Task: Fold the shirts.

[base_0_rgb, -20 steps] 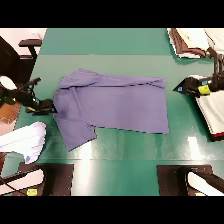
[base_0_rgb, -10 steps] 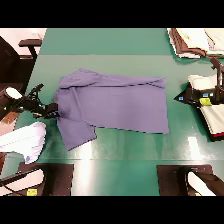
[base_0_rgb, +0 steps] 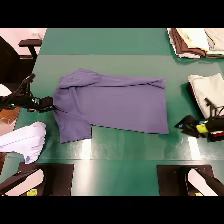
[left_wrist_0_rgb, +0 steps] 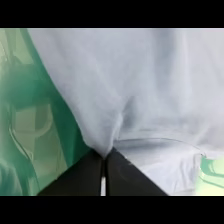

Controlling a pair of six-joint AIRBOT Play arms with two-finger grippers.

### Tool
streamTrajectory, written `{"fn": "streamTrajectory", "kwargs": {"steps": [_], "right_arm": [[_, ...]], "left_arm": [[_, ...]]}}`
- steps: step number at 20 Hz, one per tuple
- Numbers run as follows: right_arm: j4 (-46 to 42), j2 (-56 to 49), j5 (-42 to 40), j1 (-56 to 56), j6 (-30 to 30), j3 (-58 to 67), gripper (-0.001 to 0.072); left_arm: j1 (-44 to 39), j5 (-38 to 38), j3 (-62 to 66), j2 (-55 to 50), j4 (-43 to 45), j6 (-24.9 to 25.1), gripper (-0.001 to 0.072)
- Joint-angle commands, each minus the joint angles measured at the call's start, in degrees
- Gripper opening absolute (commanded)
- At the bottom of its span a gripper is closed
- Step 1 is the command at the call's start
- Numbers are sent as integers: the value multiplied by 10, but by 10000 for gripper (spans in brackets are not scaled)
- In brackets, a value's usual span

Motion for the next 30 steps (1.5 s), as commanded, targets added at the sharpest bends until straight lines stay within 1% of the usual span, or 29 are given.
{"fn": "streamTrajectory", "kwargs": {"steps": [1, 2, 5, 6, 7, 8, 9, 10, 12, 15, 18, 22, 24, 26, 30], "right_arm": [[53, -49, -53, 11, -1, -57, 478], [66, -68, -75, 33, 0, -58, 448], [106, -118, -129, 108, 0, -38, 447], [106, -136, -136, 132, 0, -21, 402], [102, -151, -138, 151, 0, -2, 309], [97, -164, -138, 168, -1, 21, 145], [97, -172, -138, 182, -2, 44, 29], [96, -173, -137, 191, -4, 66, 17], [97, -153, -134, 197, -9, 118, 17], [96, -85, -129, 179, -11, 218, 17], [96, -10, -124, 145, -11, 353, 16], [82, 65, -111, 103, -16, 545, 17], [46, 89, -85, 89, -16, 630, 17], [21, 102, -40, 72, -9, 708, 16], [23, 85, 58, 7, 10, 838, 16]], "left_arm": [[0, -2, 1, 11, -4, 3, 22], [0, -2, 1, 11, -4, 3, 22], [0, -4, 1, 11, -4, 3, 23], [0, -5, 1, 11, -4, 3, 23], [0, -7, 1, 11, -4, 3, 23], [0, -12, 1, 11, -4, 3, 23], [0, -19, 1, 11, -4, 4, 23], [0, -23, 2, 15, -4, 4, 22], [0, -19, 12, 42, -4, 3, 22], [0, -19, 89, 105, -4, -6, 22], [0, -14, 229, 156, -13, -32, 22], [0, -11, 473, 174, -72, -31, 23], [0, -9, 584, 174, -85, -37, 22], [0, -11, 671, 174, -88, -64, 22], [0, -13, 757, 174, -131, -76, 21]]}}
